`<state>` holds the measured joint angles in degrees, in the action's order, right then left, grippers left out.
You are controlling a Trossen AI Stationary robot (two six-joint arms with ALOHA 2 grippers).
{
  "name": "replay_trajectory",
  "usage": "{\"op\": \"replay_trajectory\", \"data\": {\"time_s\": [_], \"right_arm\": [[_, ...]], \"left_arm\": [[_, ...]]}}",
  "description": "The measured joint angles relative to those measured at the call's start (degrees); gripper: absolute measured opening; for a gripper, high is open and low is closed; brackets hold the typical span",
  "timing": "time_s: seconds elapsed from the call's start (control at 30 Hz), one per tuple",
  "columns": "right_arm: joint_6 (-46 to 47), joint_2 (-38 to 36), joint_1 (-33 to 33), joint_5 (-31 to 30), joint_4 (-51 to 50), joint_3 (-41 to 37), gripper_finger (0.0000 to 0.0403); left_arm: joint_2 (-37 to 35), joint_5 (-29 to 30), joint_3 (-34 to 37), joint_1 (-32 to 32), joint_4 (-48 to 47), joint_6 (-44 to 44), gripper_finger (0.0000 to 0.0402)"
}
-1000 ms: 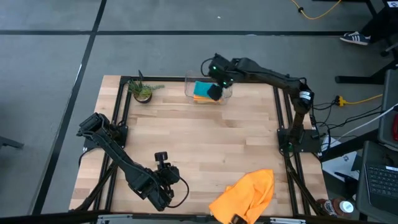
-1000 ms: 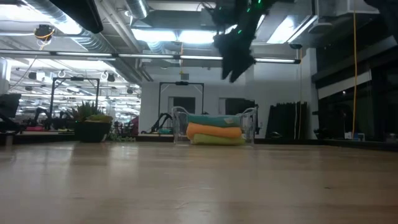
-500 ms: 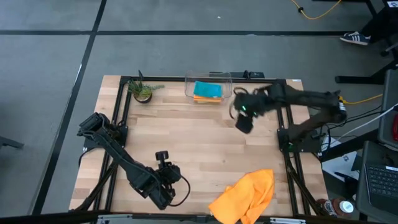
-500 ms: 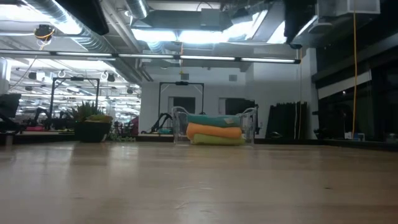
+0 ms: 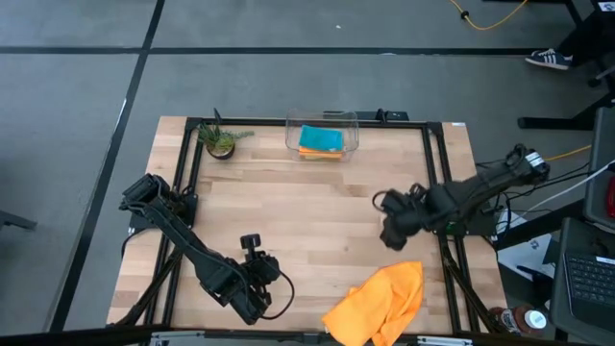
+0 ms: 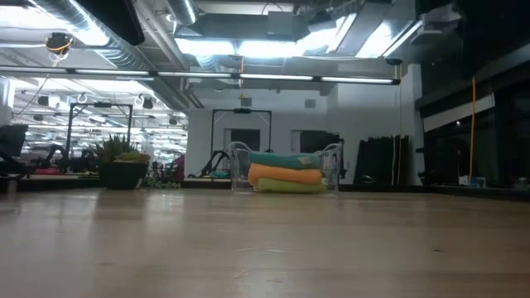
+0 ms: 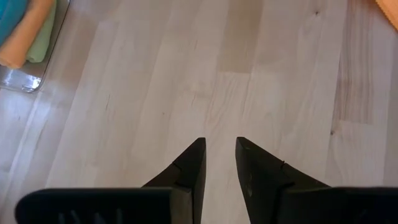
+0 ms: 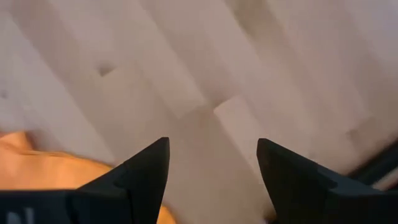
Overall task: Fold microfiber towels
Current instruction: Fold the orange microfiber cloth
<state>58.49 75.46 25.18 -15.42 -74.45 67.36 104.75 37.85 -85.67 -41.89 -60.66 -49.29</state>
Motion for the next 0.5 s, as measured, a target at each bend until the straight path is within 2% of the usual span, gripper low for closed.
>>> {"op": "replay_trajectory", "data": {"time_s": [0.27,0.5], "right_arm": [[4.5,5.4,11.8,0.4,10.9,-1.2,0.0232],[12.4,12.3,17.7,2.3,17.4,-1.2,0.0222]], "left_arm": [[0.0,0.0,0.0,0.0,0.0,-0.1,0.0081],[0.0,0.0,0.0,0.0,0.1,-0.1,0.0079]]}}
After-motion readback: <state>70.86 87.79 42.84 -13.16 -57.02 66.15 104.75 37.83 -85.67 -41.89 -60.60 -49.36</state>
